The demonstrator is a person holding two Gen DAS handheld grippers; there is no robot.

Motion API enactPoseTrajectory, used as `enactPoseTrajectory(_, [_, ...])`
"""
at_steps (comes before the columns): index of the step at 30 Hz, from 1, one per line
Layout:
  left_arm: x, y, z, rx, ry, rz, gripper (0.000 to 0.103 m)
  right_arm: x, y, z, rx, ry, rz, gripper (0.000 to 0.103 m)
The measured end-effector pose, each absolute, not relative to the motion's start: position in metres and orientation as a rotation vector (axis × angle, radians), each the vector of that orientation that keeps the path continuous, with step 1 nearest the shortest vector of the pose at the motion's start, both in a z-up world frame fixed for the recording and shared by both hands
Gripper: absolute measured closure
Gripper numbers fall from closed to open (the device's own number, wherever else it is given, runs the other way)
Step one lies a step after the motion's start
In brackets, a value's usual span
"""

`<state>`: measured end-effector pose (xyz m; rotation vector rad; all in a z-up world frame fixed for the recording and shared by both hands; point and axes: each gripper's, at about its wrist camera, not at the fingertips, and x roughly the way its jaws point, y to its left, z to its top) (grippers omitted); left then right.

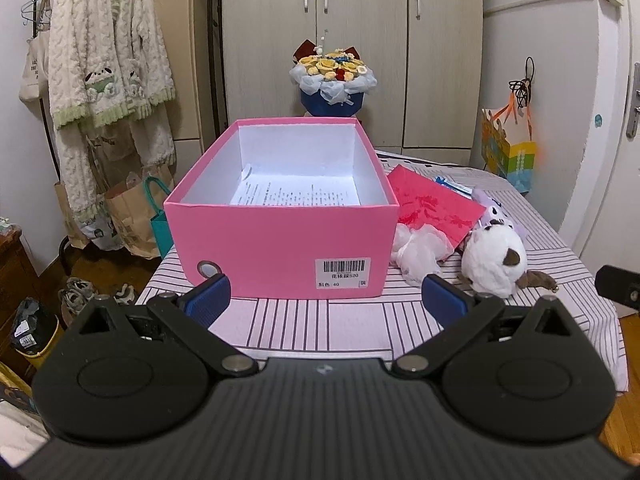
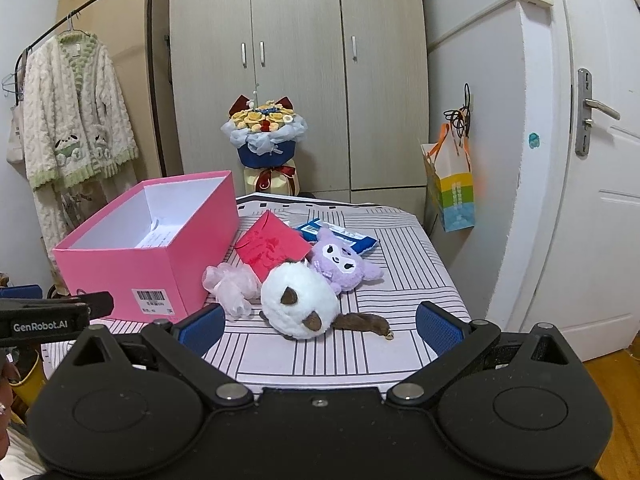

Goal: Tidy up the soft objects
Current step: 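Move the left tool toward the white-and-brown plush toy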

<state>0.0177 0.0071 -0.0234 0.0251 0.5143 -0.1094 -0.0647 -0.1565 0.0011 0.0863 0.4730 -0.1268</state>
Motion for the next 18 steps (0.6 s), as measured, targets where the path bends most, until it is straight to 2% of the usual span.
enactPoseTrajectory(6, [0.023,0.009,-0.029,-0.006,0.573,-0.155,0.000,-0.067,-0.159,0.000,0.060,0.484,-0.131,0.000])
enactPoseTrajectory(18, [0.023,0.009,-0.031,0.001,0.575,-0.149,0.000,-0.073,-0.168,0.002,0.081,0.445,-0.101,0.000])
